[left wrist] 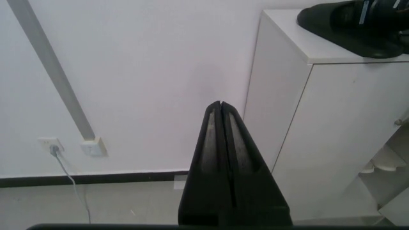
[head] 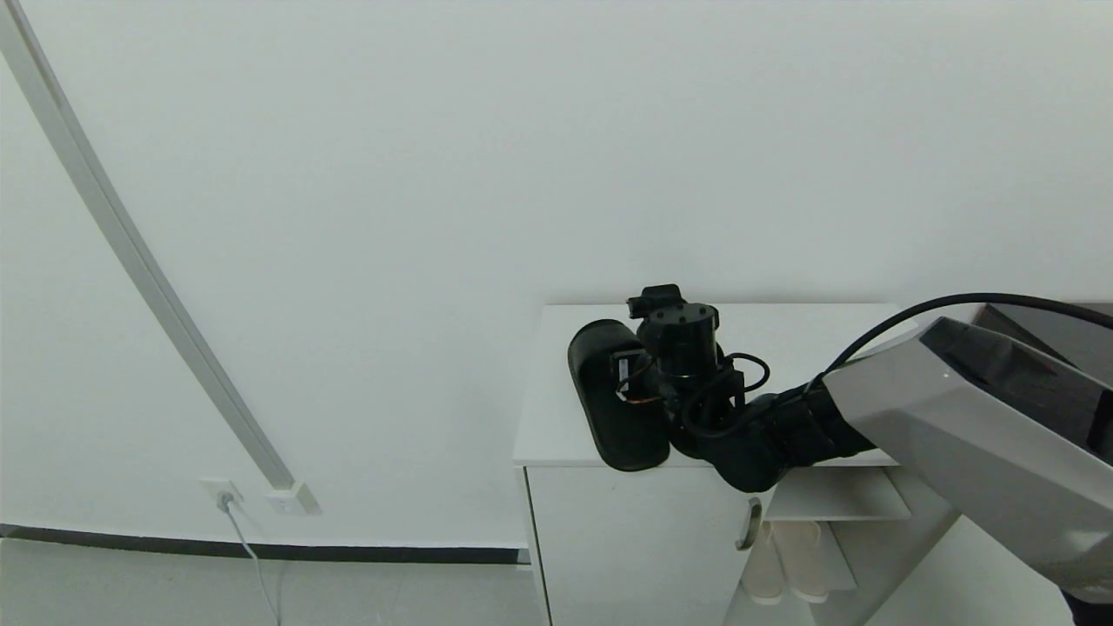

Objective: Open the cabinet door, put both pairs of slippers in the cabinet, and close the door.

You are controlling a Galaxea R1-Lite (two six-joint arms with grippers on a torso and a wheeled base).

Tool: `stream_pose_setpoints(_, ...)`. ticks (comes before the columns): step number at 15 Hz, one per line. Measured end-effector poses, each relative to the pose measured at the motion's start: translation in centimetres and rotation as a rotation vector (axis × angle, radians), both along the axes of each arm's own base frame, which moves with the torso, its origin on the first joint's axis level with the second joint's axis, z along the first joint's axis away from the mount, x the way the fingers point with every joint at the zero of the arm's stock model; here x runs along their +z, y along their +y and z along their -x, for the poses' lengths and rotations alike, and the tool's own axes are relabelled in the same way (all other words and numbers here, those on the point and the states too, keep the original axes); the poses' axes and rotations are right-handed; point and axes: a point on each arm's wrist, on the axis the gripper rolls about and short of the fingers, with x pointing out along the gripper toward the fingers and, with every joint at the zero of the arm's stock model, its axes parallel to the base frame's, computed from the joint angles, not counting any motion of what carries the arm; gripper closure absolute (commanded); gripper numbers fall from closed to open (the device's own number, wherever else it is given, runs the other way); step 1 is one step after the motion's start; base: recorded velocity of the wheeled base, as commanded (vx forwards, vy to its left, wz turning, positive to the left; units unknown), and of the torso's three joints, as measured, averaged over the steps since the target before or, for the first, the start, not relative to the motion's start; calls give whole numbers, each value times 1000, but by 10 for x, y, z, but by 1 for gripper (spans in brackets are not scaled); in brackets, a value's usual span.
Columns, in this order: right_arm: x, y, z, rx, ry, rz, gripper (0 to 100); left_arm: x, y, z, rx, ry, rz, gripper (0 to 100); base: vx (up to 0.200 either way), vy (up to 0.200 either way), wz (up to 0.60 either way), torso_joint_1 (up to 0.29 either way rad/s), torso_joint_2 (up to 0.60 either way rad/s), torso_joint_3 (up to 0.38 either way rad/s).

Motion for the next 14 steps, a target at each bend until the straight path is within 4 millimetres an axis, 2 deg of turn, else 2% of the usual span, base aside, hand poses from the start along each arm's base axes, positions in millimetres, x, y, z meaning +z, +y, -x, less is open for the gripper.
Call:
stream_pose_setpoints(6,-1,0,0,0,1,0,100,0,0,0,1,0,0,100,0,0,0,0,0,0)
stream_pose_setpoints(9,10,-4,8,12,-9,-8,100,0,0,0,3,-1,1,100,0,0,0,0,0,0)
stream_pose_setpoints(12,33,-14,32,42,-16,-16,100,0,0,0,2,-1,0,100,0,0,0,0,0,0)
stream_pose_setpoints(14,40,-26,60,102,8,-10,100,0,0,0,3,-1,-1,100,0,0,0,0,0,0)
